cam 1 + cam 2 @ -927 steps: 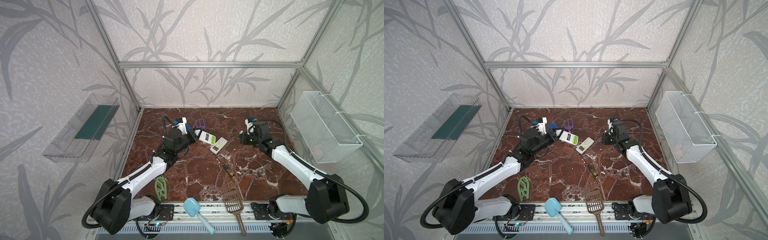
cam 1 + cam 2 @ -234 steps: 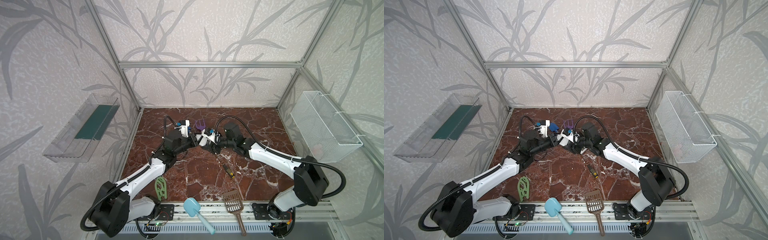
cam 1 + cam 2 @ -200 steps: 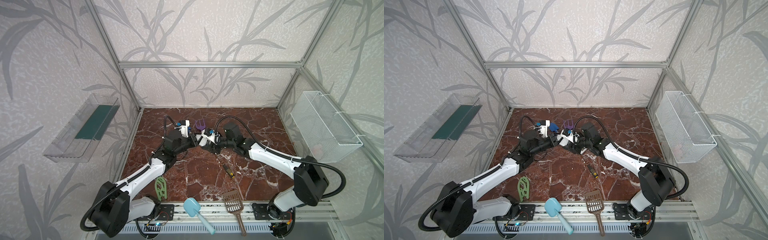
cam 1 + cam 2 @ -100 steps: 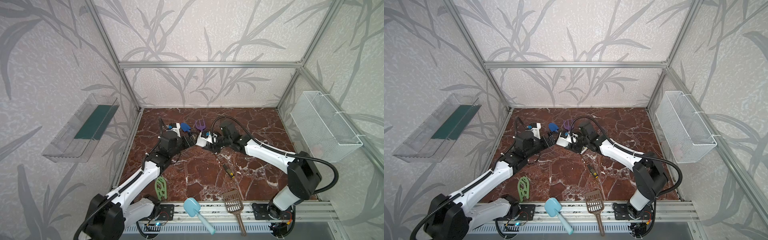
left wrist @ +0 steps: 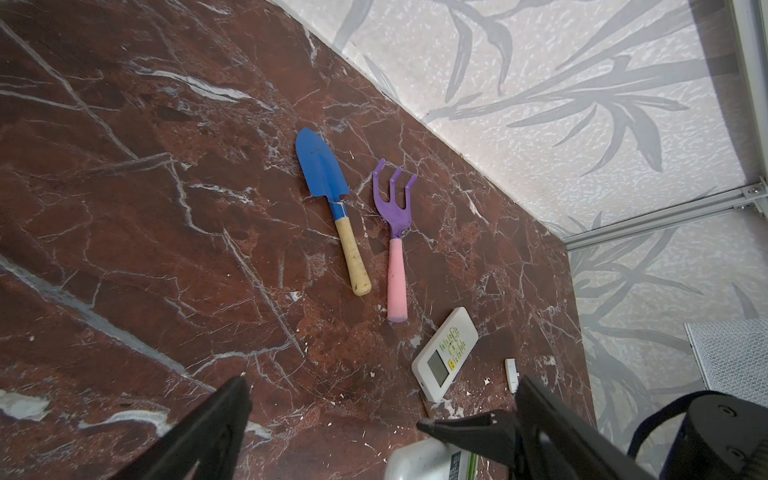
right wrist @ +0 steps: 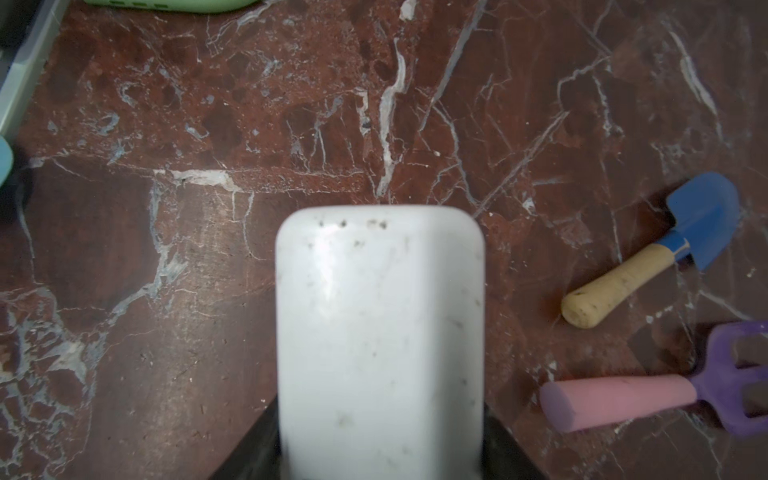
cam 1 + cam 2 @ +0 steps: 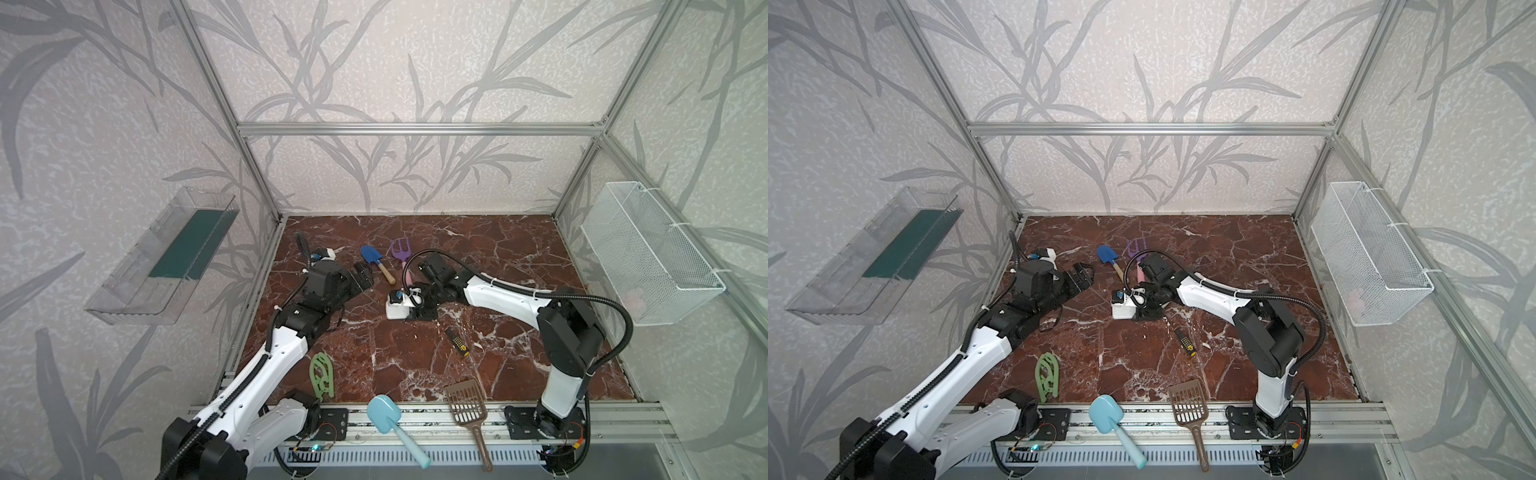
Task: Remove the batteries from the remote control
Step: 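Lower the remote onto the table, green batteries up, and open the right gripper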
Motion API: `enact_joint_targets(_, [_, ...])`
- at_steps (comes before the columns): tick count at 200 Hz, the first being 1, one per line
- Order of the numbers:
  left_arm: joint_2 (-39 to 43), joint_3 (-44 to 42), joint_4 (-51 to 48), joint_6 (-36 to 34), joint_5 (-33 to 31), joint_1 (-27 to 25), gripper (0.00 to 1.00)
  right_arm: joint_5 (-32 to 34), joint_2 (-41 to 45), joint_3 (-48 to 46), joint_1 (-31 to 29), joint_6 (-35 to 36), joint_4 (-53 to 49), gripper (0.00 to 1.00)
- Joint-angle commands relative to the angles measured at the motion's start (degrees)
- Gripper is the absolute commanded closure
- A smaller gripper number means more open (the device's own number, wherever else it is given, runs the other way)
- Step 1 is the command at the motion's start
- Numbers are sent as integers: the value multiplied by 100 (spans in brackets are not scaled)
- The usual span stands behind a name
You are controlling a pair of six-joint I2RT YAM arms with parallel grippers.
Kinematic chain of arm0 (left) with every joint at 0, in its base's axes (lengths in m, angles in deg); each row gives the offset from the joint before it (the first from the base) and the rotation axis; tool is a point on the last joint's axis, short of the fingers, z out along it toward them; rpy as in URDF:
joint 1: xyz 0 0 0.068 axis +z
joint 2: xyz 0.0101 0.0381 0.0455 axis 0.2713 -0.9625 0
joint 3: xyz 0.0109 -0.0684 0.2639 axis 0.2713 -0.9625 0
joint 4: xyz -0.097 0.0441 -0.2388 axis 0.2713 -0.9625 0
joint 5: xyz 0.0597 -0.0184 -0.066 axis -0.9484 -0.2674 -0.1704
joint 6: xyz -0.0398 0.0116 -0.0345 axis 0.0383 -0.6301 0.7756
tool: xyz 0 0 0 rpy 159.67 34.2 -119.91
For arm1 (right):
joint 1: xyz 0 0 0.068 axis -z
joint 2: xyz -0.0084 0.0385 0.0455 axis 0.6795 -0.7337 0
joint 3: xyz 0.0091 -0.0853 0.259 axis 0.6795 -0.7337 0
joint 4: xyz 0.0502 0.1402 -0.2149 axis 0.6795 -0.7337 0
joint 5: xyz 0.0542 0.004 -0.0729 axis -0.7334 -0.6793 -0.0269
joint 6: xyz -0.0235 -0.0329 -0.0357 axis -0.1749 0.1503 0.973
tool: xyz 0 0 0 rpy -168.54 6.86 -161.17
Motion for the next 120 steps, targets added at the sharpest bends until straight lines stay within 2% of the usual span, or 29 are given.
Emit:
enact_joint_targets(1, [58, -13, -45, -139, -144, 37, 0, 78, -242, 328, -121, 251, -344, 47])
enact_joint_targets(62, [130, -148, 121, -67, -89, 54, 1, 510, -1009, 1066, -238, 521, -1215, 43])
enact_joint_targets(120, [157, -181, 141, -65, -106, 63, 1, 566, -1456, 1400, -236, 566, -1641, 40])
